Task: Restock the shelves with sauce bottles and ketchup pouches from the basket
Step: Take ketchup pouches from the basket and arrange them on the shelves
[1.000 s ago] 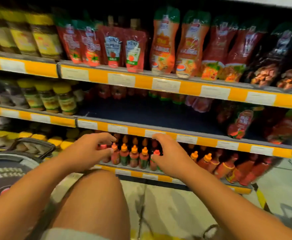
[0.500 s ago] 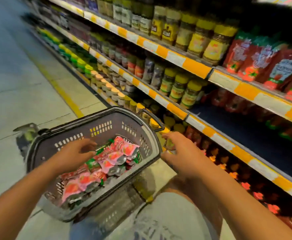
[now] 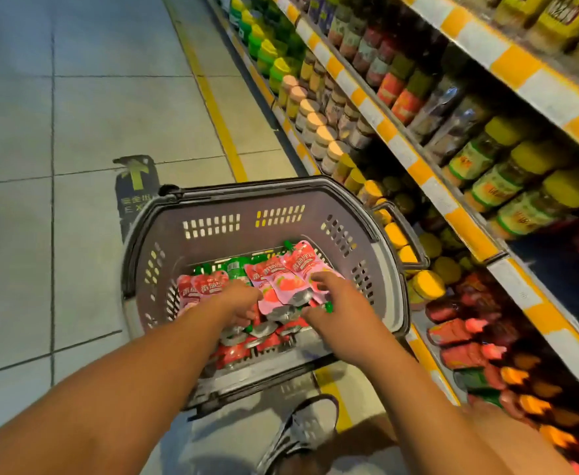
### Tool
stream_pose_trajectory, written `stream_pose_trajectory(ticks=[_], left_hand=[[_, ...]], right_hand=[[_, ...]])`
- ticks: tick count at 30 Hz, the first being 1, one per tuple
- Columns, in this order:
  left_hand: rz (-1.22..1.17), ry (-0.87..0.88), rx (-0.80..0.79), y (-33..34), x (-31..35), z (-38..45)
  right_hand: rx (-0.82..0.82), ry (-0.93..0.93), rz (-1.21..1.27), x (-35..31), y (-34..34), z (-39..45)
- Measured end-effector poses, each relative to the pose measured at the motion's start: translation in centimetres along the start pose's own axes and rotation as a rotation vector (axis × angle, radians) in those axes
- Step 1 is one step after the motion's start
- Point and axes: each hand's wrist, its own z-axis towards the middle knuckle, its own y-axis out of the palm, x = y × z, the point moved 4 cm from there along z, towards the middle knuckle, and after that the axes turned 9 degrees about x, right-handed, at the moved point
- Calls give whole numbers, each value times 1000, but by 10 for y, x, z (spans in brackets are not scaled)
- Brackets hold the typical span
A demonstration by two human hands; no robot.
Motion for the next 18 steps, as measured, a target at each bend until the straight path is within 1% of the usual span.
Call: stream_pose_trajectory(ticks=[3,6,9,12,18], left_hand=[[-56,-53,30,20,-2,11],[-140,-103,95,35,-5,20],[-186,-124,87,46,-7,21],[-246,-128,75,48,-5,21],[-191,-114,72,26,0,12]], right_hand=[[21,55,120,17,19,-1],[34,76,184,31,21,7],[74,127,213,49,15,13],[69,173,209,63,13,16],[66,154,217,67,16,20]])
